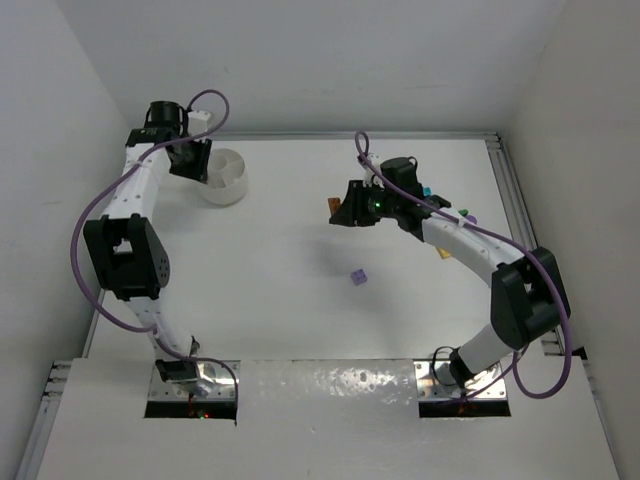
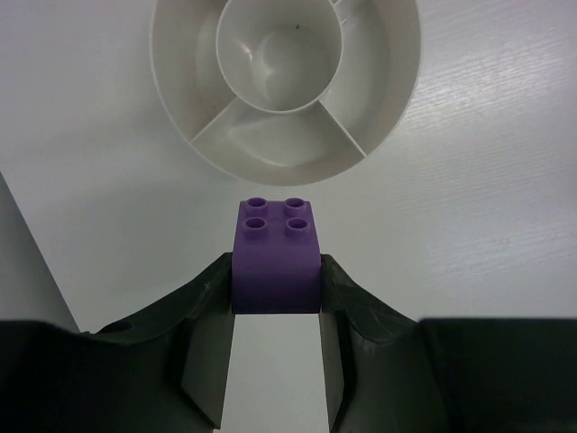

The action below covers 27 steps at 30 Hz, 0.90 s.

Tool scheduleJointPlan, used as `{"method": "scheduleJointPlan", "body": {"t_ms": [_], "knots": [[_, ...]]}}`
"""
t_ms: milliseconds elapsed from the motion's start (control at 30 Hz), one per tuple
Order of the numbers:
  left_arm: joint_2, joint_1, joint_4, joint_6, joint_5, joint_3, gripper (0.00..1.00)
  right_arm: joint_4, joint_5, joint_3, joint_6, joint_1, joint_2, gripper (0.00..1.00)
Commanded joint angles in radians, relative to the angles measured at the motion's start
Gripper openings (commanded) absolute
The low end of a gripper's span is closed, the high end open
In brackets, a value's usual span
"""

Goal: Sort the legos into containers by color

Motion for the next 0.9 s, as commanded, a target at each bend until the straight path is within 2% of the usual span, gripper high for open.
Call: {"method": "scheduleJointPlan", "body": {"t_ms": [0, 200, 600, 700, 733, 867], "knots": [[0.021, -0.008, 0.019, -0.007, -0.043, 0.044, 0.0, 0.003, 0.016, 0.043, -0.022, 0.008, -0.019, 0.0], [0.092, -0.008, 0.06, 0.011, -0.04, 0.077, 0.0, -0.009, 0.034, 0.034, -0.014, 0.016, -0.019, 0.0], [0.149, -0.008, 0.148, 0.007, -0.012, 0.044, 0.01, -0.024, 0.062, 0.032, -0.005, 0.028, -0.023, 0.0], [0.159, -0.008, 0.157, 0.001, -0.002, 0.044, 0.15, -0.031, 0.067, 0.035, -0.006, 0.031, -0.024, 0.0], [0.161, -0.008, 0.155, -0.001, 0.003, 0.044, 0.25, -0.035, 0.068, 0.038, -0.008, 0.031, -0.023, 0.0], [0.167, -0.01, 0.149, 0.004, 0.0, 0.046, 0.42, -0.051, 0.071, 0.046, -0.014, 0.033, -0.023, 0.0]]}}
